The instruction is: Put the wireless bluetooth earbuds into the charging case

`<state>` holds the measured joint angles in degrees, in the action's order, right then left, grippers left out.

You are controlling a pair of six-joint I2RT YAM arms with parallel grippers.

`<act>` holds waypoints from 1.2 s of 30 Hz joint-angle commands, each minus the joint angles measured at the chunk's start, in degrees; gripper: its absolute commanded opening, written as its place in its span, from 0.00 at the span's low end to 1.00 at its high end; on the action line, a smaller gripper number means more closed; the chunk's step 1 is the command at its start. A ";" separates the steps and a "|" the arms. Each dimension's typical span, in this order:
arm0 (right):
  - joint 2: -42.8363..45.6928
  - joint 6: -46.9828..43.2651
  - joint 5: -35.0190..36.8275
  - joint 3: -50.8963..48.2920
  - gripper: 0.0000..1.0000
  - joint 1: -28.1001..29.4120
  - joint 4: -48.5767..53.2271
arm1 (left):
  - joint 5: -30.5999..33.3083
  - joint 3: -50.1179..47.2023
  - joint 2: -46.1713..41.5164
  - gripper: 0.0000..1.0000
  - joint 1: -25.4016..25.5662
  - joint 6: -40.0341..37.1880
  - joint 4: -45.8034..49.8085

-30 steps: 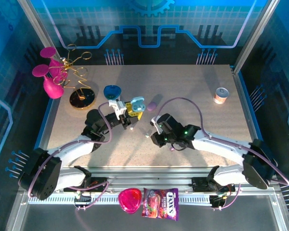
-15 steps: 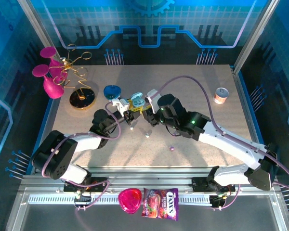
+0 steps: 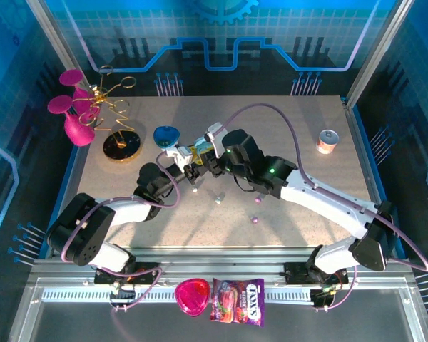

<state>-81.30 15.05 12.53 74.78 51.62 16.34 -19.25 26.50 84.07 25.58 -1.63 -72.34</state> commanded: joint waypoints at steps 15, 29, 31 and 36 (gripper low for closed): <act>-4.74 6.53 -4.96 5.70 0.19 -2.25 3.00 | 1.57 -1.70 -4.17 0.36 1.30 -1.01 -0.42; -6.14 5.26 -6.17 4.67 0.21 -2.23 0.20 | 1.62 -0.91 -5.23 0.36 1.80 -0.57 0.53; -6.49 5.17 -6.23 4.67 0.22 -2.25 0.10 | 1.73 -0.97 -5.48 0.37 1.79 -0.58 0.61; -5.78 5.26 -5.69 3.86 0.22 -2.26 -0.23 | 2.24 -1.17 -6.02 0.37 1.91 -0.74 0.88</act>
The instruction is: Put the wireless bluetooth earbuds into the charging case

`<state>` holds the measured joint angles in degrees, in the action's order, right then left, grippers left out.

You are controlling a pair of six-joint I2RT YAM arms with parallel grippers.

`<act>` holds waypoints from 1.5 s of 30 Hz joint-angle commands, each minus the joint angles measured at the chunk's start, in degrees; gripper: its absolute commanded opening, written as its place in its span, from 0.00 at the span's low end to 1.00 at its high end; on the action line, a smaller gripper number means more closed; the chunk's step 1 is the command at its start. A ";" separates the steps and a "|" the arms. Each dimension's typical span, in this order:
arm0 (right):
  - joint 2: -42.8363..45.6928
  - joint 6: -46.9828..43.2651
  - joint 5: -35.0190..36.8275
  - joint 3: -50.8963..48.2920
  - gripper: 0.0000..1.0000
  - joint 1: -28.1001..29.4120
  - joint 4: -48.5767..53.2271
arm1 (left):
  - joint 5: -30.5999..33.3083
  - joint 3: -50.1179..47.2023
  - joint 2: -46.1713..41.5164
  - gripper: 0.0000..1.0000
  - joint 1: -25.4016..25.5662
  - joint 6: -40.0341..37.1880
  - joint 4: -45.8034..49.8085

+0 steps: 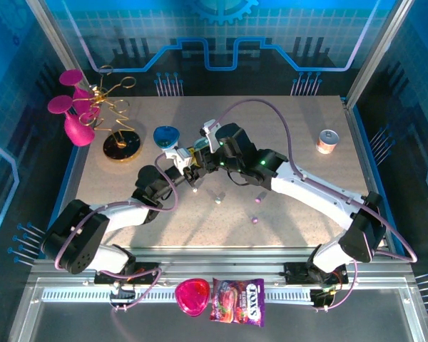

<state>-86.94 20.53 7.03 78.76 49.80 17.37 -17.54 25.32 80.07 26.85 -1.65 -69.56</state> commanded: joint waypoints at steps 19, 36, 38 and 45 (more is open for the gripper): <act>2.42 -0.06 0.42 -2.13 0.33 -0.63 -2.20 | 1.10 0.57 -3.26 0.37 0.58 -0.63 -0.57; 9.37 0.69 -3.47 -5.75 0.53 -0.64 -6.21 | 0.76 0.08 -2.89 0.37 0.60 -1.27 -0.84; 11.26 0.82 -4.00 -7.25 0.56 -0.59 -7.24 | 0.22 0.00 -3.07 0.37 0.58 -1.50 -0.60; 15.61 -0.19 0.03 -9.33 0.77 -2.18 -6.23 | -10.79 1.31 -5.48 0.36 0.53 -5.19 5.52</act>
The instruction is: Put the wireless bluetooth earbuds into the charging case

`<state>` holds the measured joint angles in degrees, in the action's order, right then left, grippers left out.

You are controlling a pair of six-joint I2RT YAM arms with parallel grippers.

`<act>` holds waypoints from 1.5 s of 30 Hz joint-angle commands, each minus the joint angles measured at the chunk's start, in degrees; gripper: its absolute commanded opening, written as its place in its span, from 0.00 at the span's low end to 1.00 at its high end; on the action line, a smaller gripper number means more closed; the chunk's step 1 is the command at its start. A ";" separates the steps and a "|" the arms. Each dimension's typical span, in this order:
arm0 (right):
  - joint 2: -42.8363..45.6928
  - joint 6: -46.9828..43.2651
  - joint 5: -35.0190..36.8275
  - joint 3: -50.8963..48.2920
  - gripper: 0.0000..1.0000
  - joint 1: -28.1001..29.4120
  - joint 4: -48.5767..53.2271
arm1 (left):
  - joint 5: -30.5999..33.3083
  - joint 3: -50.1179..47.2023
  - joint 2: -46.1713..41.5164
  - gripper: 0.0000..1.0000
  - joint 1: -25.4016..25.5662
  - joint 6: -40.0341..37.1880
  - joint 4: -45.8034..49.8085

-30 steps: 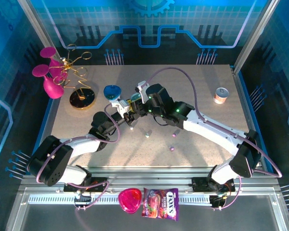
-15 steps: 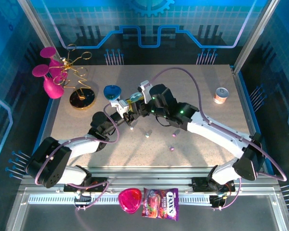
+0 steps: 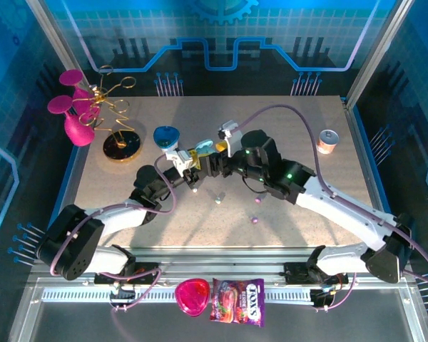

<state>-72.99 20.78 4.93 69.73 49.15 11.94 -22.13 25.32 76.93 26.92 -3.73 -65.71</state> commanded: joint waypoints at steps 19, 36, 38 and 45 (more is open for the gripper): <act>-3.80 5.39 -3.51 6.44 0.82 -7.14 14.33 | -12.78 1.49 -3.88 0.37 0.48 -3.97 1.77; 2.51 6.45 -9.24 -0.82 0.81 -7.05 8.93 | -10.70 2.00 -3.93 0.37 0.46 -2.55 0.50; 2.89 9.79 -12.55 -2.29 0.82 -8.66 6.21 | -10.74 2.11 -4.14 0.37 0.44 -2.43 0.47; 3.23 27.88 -32.63 -12.63 0.78 -14.92 -12.90 | -10.57 2.36 -4.70 0.37 0.50 -1.22 -0.85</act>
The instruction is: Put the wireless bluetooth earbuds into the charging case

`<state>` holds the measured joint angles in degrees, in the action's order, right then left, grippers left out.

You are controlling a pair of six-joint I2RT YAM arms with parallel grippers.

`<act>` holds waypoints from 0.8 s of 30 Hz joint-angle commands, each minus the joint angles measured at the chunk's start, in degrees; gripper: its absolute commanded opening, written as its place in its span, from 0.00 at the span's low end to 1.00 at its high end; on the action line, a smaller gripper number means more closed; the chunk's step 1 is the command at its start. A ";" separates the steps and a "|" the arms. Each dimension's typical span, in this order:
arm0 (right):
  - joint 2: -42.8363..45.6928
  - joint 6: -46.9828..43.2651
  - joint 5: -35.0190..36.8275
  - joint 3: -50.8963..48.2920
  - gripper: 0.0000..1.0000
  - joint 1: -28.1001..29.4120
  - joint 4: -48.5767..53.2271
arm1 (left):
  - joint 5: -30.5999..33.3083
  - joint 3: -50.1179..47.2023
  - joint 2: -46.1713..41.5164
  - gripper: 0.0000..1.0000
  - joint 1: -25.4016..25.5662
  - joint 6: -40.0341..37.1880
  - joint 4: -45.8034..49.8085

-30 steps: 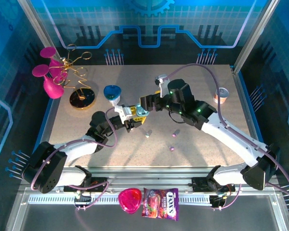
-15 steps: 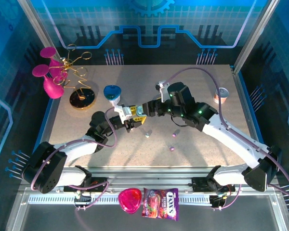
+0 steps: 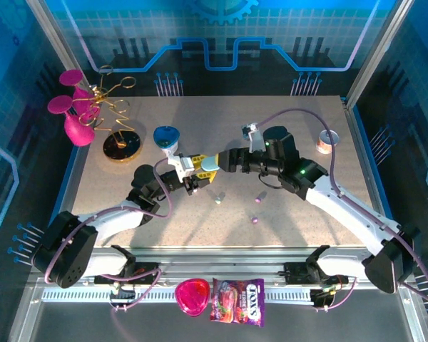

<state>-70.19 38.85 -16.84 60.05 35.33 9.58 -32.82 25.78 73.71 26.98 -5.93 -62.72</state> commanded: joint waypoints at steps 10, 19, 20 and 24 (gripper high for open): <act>-5.72 28.81 -23.70 -12.96 0.61 -0.42 -37.83 | 0.56 2.81 -1.47 0.37 0.49 1.80 -4.71; -7.04 28.51 -21.26 -12.26 0.39 -0.66 -37.04 | -0.32 2.39 -3.00 0.38 0.70 1.72 -3.26; -7.31 28.71 -21.22 -12.16 0.37 -0.70 -36.90 | -0.32 2.35 -3.18 0.38 0.64 1.63 -3.21; -7.67 29.33 -21.10 -12.24 0.33 -0.97 -36.60 | -0.39 2.13 -3.38 0.38 0.70 1.54 -3.20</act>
<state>-76.34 67.68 -39.27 47.70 34.48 -27.14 -31.77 26.48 72.25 26.96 -4.45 -63.66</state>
